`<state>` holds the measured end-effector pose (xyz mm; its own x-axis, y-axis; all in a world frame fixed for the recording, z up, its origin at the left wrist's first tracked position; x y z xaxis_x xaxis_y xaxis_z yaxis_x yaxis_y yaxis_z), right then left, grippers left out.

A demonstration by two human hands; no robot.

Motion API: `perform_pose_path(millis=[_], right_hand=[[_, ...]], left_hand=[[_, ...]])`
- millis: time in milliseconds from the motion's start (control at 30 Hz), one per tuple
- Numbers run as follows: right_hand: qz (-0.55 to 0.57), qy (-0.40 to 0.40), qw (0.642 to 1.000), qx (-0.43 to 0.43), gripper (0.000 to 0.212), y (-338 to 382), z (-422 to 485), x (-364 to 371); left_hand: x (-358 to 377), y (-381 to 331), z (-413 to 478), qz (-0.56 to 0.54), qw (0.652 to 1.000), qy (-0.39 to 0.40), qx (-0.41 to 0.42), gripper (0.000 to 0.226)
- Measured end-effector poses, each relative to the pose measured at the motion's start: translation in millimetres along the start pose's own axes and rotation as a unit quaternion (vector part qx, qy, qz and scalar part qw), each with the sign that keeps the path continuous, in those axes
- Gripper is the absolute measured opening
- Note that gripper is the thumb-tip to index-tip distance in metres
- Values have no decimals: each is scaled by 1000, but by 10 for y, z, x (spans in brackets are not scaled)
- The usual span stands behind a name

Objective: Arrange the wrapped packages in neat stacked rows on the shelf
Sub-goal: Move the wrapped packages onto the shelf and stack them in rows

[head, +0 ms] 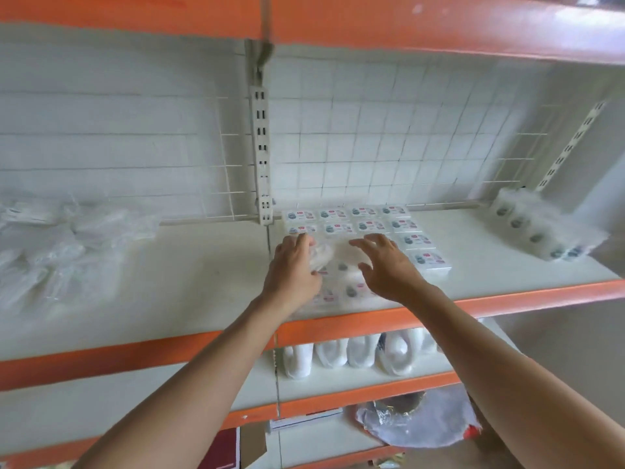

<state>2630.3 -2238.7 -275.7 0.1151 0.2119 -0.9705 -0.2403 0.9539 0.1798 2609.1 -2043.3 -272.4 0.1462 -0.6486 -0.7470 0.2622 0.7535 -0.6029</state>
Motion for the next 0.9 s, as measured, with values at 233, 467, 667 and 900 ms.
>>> perform_pose_path(millis=[233, 467, 667, 900], right_hand=[[14, 8, 1000, -1, 50, -1418, -489, -209], [11, 20, 1000, 2, 49, -2276, -815, -280], [15, 22, 998, 48, 45, -2529, -800, -222], [21, 20, 998, 60, 39, -2531, -741, -209]], left_hand=[[836, -969, 35, -25, 1000, 9, 11, 45], [1331, -1574, -2, -37, 999, 20, -11, 44], [1533, -1818, 40, -27, 999, 34, -11, 43], [1603, -1824, 87, -19, 999, 44, 14, 44]])
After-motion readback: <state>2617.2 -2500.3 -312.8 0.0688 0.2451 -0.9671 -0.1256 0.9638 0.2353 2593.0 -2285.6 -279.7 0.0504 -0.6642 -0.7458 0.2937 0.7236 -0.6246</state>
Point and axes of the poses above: each hand's wrist, its own z-axis towards the middle knuckle, its own x-axis out of the palm, y = z × x, the point moved 1 cm from there along z, towards the middle knuckle, and after that the axes turned 5 degrees about -z, right-handed, at the moved point
